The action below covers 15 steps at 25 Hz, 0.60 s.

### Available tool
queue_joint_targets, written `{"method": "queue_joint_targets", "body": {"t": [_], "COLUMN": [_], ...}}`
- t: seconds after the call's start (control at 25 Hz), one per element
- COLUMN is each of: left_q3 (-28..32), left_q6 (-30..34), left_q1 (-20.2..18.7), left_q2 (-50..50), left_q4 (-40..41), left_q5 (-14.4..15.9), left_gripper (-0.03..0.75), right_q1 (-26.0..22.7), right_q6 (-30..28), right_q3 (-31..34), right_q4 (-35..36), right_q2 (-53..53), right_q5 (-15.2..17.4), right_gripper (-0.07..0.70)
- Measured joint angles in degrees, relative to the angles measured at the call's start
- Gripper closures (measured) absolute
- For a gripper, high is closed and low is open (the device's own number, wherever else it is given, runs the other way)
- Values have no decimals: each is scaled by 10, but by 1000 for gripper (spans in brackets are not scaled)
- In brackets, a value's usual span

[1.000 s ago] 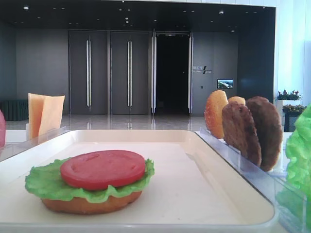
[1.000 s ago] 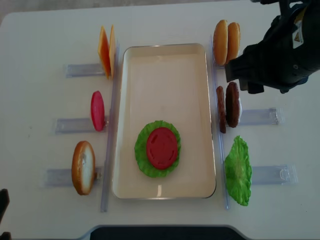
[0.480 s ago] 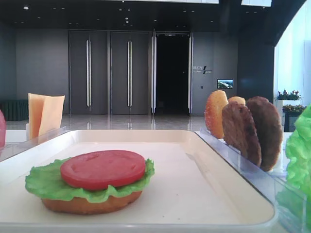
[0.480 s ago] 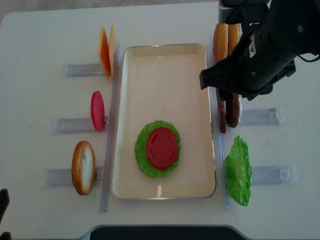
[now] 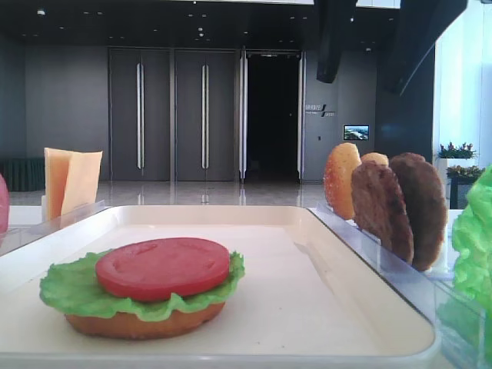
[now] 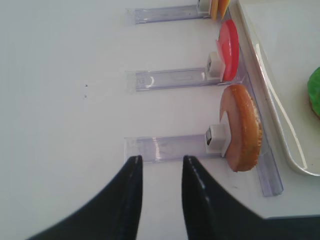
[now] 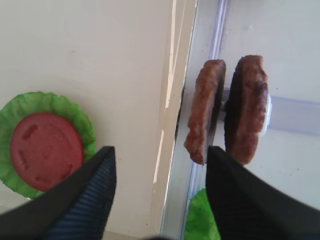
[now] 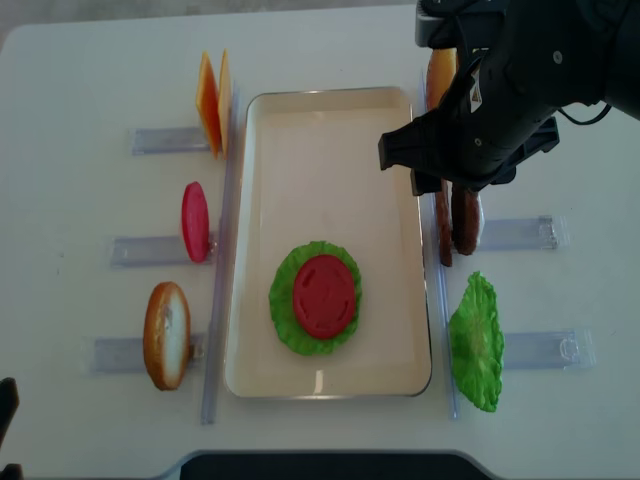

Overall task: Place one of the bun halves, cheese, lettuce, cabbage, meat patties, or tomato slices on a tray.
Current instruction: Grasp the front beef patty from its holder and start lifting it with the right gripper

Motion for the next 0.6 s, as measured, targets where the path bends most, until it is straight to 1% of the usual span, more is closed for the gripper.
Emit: {"method": "queue_joint_targets", "body": {"t": [0.32,0.6], "left_q3": [0,0], "left_q6": [0,0], "left_q1": [0,0], "left_q2": [0,0], "left_q4": [0,0], "left_q5": [0,0], "left_gripper": [504,504], "right_q1": [-26,-27], "right_q6": [-8,-15], "right_q3": [0,0], "right_q4": [7,11], "right_q2": [20,22], "right_q5": [0,-3], "right_gripper": [220,220]}}
